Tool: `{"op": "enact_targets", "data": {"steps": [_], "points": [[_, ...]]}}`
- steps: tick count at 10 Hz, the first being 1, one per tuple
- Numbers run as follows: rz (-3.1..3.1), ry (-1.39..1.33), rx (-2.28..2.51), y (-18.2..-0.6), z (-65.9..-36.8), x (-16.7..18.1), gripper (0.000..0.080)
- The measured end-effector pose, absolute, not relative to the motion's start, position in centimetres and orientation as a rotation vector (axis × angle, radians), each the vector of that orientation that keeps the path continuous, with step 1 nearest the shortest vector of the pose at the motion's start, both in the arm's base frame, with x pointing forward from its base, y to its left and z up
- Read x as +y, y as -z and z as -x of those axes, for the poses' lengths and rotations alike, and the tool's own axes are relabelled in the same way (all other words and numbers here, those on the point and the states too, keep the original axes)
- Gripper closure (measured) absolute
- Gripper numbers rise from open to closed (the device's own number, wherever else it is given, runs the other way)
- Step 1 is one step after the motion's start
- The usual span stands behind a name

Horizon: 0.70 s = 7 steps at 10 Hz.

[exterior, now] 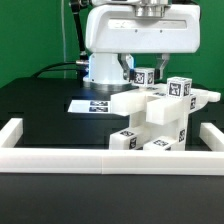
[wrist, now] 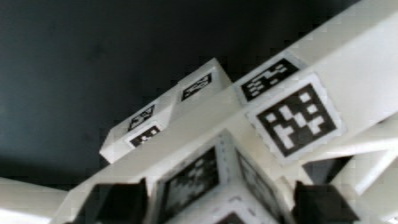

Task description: Assemble chair

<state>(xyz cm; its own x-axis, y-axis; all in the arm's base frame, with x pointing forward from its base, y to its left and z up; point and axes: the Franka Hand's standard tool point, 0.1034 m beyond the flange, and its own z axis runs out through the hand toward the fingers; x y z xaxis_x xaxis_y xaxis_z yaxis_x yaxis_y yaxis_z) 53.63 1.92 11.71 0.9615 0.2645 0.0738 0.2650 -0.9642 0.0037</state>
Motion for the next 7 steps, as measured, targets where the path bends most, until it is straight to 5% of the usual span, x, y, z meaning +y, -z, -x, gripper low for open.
{"op": "enact_targets", "data": {"steps": [7], "points": [[3.12,0.115,-0.219,-11.7,-53.62,1.94,0.0404]]}}
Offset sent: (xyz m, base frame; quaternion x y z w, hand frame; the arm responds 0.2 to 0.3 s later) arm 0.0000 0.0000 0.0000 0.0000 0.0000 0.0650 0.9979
